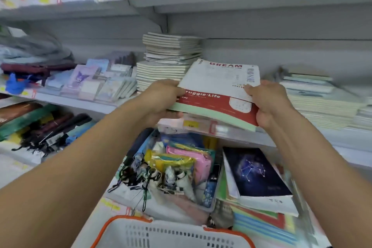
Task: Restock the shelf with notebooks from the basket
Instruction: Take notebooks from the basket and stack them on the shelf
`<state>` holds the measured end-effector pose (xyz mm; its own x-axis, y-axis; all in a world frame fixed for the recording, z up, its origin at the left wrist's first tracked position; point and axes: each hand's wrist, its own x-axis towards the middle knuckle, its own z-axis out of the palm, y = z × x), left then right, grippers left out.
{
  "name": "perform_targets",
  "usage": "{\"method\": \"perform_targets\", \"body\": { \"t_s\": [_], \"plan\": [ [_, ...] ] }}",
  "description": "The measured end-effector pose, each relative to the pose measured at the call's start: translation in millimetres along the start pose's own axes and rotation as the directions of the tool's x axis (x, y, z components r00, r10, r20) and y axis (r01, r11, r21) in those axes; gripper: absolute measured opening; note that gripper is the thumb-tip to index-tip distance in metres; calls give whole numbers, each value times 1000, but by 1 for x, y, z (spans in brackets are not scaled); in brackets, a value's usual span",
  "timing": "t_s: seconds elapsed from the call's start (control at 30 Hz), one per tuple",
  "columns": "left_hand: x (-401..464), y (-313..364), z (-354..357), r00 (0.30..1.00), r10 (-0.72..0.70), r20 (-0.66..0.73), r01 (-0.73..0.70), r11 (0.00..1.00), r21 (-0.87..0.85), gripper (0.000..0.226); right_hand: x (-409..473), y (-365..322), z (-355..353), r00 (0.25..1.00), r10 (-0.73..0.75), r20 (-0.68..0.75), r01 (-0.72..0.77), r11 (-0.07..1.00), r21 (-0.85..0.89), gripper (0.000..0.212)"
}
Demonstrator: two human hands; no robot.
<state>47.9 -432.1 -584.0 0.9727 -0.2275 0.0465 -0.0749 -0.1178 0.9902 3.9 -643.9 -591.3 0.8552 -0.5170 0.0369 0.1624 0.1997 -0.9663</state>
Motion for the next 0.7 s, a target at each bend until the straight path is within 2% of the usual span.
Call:
{"method": "perform_targets", "body": {
  "t_s": [0.13,0.23,0.3,0.33,0.4,0.43,0.5,0.57,0.63,0.7],
  "plan": [
    [50,-6,29,998,-46,-43,45,999,-28,14,39,-7,-3,998,25,63,-15,987,-160,32],
    [79,-14,42,992,-80,-94,74,995,-68,7,55,-4,-5,982,3,189,39,975,-217,63],
    [95,-17,40,998,-14,-61,19,997,73,32,61,0,-7,972,8,236,90,911,-402,85],
    [99,-17,38,999,32,-3,-31,982,187,48,66,2,-9,968,11,250,116,863,-491,86],
    [104,-14,32,992,62,108,-97,927,361,69,75,8,-14,960,1,278,165,803,-573,58],
    [107,-14,30,991,60,120,-105,907,408,69,77,10,-14,959,-23,284,193,787,-587,49],
    [117,-18,29,991,96,94,-129,877,463,62,82,13,-15,960,-82,267,241,725,-645,50],
    [125,-24,30,979,192,72,-201,828,523,56,87,17,-16,966,-100,237,246,623,-742,61],
    [128,-30,34,945,318,68,-298,762,575,54,92,21,-19,971,-109,214,237,581,-779,48],
    [130,-36,35,911,403,92,-372,703,607,57,95,25,-22,968,-129,215,250,569,-784,46]
  ]
}}
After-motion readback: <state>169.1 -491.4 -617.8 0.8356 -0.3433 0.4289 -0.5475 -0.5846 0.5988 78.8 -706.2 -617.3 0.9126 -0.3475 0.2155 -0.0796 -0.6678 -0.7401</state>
